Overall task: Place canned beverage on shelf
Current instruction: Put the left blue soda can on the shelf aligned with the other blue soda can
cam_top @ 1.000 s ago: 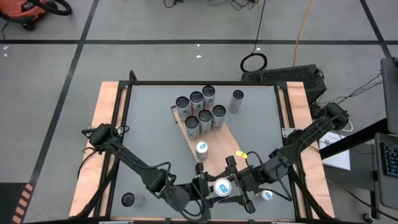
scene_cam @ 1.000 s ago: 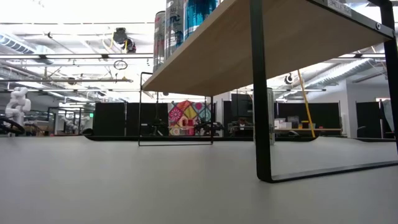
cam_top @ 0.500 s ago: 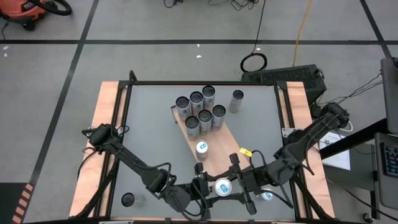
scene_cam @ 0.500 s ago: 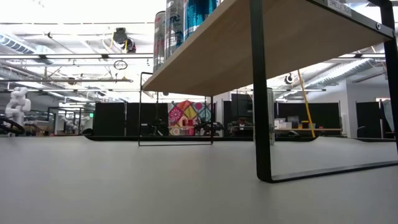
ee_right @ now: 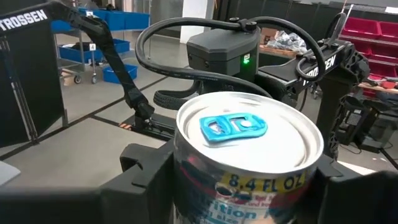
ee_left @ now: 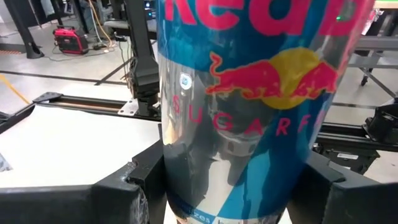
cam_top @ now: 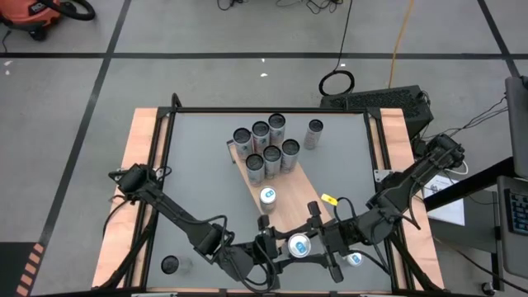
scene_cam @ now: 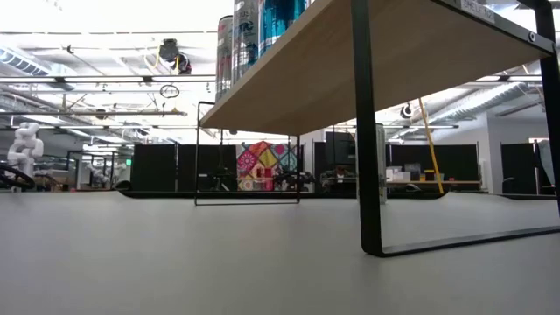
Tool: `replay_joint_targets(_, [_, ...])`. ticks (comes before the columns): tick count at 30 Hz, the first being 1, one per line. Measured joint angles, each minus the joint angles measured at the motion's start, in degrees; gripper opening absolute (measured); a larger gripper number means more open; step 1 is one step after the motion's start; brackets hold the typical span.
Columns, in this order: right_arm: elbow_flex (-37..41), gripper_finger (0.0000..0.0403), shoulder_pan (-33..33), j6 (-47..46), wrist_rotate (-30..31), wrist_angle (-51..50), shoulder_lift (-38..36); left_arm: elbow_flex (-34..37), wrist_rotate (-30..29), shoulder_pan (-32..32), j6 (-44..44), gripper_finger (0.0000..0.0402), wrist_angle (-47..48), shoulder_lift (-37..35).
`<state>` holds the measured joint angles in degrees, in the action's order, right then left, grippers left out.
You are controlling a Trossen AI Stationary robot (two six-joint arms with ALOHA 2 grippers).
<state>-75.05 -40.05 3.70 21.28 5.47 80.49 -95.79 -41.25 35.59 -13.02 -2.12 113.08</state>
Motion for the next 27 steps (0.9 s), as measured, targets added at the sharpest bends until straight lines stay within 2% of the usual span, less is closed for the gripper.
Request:
replay_joint_targets(8, [0.0,0.0246,-0.6,0.9,-0.6,0.9,-0.6,0.1,0.8,0.2,-0.3,0.0228,0.3,0.1])
replay_joint_targets(13, [0.0,0.0247,-0.7,1.5,-0.5,0.9,-0.5,0.1,0.7,0.1,-0.3,0.0228,0.3,0.2])
replay_joint_targets(17, [0.0,0.0223,-0.6,1.3,-0.5,0.9,-0.5,0.1,0.7,0.1,-0.2,0.0228,0.1,0.2])
replay_joint_targets(23, [0.0,0.0157,-0.6,1.0,-0.4,0.9,-0.5,0.1,0.1,0.1,-0.2,0.0228,0.1,0.2])
replay_joint_targets(27, [0.0,0.0132,-0.6,1.0,-0.4,0.6,-0.5,0.1,-0.1,0.1,-0.2,0.0229,0.1,0.2])
